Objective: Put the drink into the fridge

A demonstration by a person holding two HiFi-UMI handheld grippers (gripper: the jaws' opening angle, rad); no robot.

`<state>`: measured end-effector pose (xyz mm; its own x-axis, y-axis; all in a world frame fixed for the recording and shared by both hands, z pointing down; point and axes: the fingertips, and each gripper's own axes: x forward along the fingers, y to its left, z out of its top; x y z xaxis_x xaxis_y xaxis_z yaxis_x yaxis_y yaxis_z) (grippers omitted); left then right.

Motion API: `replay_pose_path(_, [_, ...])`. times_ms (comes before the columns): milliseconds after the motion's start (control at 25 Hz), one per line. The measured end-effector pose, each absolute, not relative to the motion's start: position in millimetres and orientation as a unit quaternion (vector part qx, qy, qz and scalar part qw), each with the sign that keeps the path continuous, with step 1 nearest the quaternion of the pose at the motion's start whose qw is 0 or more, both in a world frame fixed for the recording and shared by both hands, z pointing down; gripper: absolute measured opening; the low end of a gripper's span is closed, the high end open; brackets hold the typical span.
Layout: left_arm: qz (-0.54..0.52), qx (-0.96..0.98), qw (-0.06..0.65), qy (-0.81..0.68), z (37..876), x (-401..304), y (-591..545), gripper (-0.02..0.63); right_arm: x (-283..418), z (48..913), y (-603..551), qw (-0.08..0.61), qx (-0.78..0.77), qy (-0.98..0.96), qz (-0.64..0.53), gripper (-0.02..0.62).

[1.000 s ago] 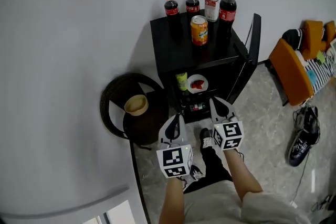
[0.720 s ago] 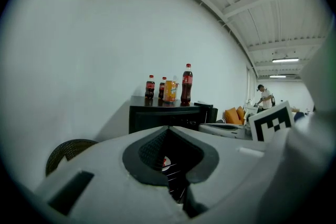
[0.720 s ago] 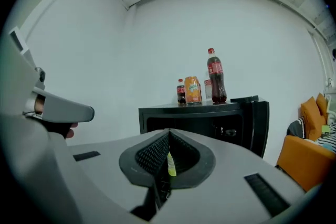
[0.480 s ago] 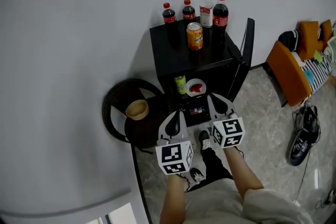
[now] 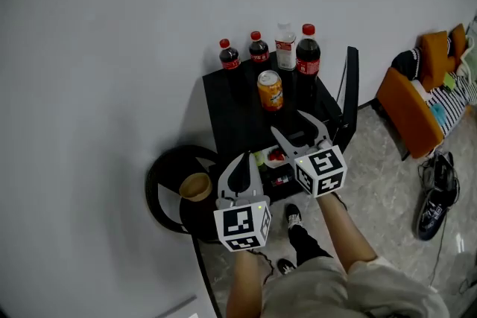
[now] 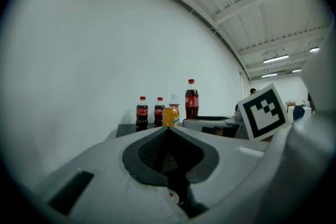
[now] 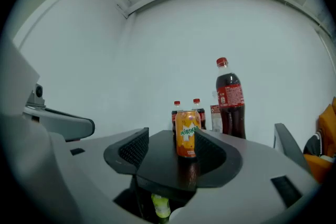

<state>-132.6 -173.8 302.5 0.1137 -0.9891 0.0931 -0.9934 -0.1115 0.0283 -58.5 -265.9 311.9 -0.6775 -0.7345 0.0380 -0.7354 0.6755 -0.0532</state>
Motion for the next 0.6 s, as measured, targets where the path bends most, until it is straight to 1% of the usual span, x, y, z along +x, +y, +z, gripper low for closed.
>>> replay_pose_path(120, [0.027,0.749,0.028,-0.662,290,-143,-212,0.009,-73,309,-310,0.01,0.391,-0.919,0.045,0.27])
replay_pose_path(280, [0.024,0.748,0.028,-0.663,284,-158,-260,0.009,-96,319,-356,0.043,0.379,-0.923,0.058,0.308])
replay_pose_path(520, [0.02,0.745,0.042,-0.665,285,-171,-301,0.009,-116,331,-389,0.113,0.37,-0.921,0.044,0.313])
replay_pose_path(600, [0.019,0.743,0.045,-0.668,286,-175,-307,0.009,-119,332,-393,0.117,0.366,-0.923,0.04,0.313])
